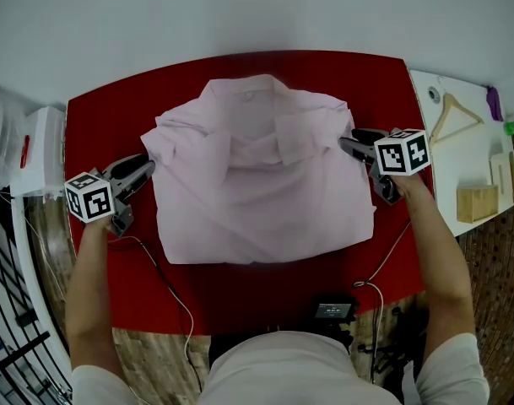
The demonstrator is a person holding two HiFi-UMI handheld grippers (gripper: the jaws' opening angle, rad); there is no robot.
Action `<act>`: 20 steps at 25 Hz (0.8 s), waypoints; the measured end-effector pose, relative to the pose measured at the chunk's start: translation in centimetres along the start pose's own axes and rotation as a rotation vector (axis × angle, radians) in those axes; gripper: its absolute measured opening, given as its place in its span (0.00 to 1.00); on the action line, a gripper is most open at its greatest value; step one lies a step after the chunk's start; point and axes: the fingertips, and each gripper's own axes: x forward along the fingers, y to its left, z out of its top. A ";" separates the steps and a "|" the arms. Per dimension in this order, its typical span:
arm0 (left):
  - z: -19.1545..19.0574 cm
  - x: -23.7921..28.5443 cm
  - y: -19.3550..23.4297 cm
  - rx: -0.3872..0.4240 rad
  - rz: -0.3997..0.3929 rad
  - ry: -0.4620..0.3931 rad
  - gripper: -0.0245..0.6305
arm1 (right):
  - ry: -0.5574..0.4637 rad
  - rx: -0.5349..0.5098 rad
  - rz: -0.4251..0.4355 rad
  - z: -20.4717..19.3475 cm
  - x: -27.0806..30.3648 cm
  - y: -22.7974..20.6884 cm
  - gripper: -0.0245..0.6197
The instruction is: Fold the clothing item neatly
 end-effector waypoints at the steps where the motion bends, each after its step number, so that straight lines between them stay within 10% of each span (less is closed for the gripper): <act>1: -0.1 0.0 -0.2 0.009 0.003 -0.006 0.27 | -0.005 -0.003 -0.010 -0.2 -0.2 0.1 0.32; 20: -2.7 3.8 -9.4 0.560 0.006 0.025 0.27 | -0.064 -0.470 -0.191 -2.3 0.9 7.8 0.32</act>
